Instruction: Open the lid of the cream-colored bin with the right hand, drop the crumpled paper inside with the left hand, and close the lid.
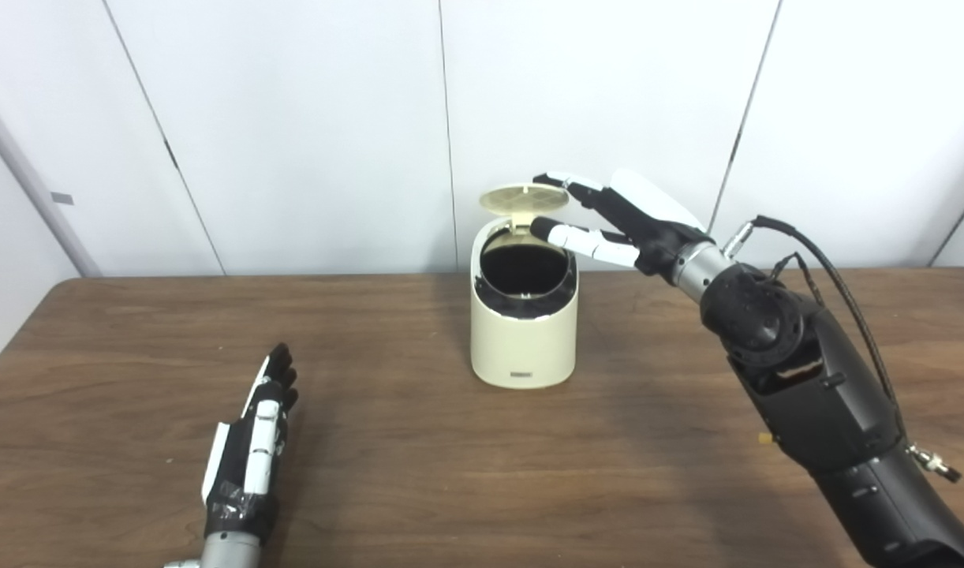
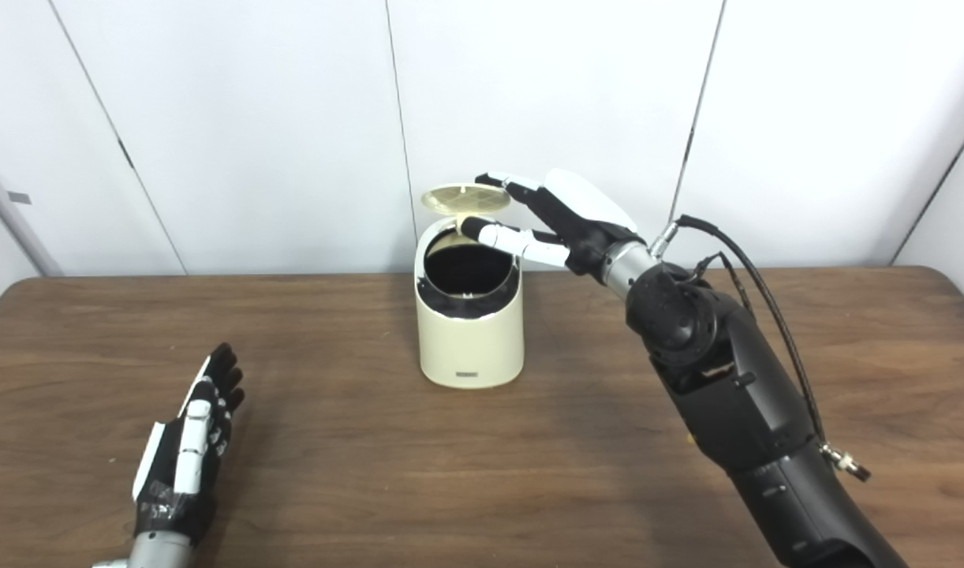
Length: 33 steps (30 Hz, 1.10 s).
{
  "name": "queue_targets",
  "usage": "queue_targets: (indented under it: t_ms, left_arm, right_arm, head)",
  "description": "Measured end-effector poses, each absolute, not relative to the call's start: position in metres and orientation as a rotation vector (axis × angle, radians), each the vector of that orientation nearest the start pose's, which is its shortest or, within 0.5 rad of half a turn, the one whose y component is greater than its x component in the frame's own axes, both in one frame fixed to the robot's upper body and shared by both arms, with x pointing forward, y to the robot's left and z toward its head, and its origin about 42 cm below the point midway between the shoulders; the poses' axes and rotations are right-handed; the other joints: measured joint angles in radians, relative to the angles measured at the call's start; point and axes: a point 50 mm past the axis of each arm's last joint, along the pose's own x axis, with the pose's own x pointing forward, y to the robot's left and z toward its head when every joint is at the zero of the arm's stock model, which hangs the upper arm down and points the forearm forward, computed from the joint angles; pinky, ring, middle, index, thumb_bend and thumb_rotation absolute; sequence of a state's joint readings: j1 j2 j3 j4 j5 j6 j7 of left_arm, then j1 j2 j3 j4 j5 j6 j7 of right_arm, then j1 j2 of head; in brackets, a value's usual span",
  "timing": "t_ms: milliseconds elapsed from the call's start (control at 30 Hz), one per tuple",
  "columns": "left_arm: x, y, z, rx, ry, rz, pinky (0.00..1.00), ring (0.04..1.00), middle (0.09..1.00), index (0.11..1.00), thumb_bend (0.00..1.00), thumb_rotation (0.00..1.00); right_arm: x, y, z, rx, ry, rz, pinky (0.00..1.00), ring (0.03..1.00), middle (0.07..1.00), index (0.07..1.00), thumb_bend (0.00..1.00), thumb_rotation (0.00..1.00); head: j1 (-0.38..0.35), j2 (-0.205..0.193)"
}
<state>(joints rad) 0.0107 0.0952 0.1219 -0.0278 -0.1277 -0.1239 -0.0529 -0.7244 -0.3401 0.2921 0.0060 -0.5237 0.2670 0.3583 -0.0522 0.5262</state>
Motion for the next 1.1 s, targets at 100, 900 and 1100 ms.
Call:
queue_targets:
  t_ms: [100, 900, 1100]
  left_arm:
    - [0.278, 0.273, 0.113, -0.020, -0.156, 0.070, 1.00, 1.000, 1.000, 0.999, 0.46, 0.93]
    - [0.279, 0.270, 0.113, -0.014, -0.165, 0.071, 1.00, 1.000, 1.000, 0.996, 0.47, 0.93]
    - [0.280, 0.270, 0.113, -0.014, -0.164, 0.070, 1.00, 1.000, 1.000, 0.999, 0.46, 0.92]
  right_arm:
    - [0.447, -0.181, 0.321, -1.032, -0.330, 0.371, 0.88, 0.963, 0.934, 0.903, 0.62, 1.00]
    - [0.431, -0.180, 0.321, -1.136, -0.381, 0.431, 0.92, 1.000, 0.935, 0.902, 0.62, 1.00]
    - [0.426, -0.179, 0.314, -1.184, -0.384, 0.447, 0.95, 1.000, 0.941, 0.911, 0.61, 1.00]
  head:
    - [0.000, 0.000]
    - [0.008, 0.015]
    - [0.008, 0.018]
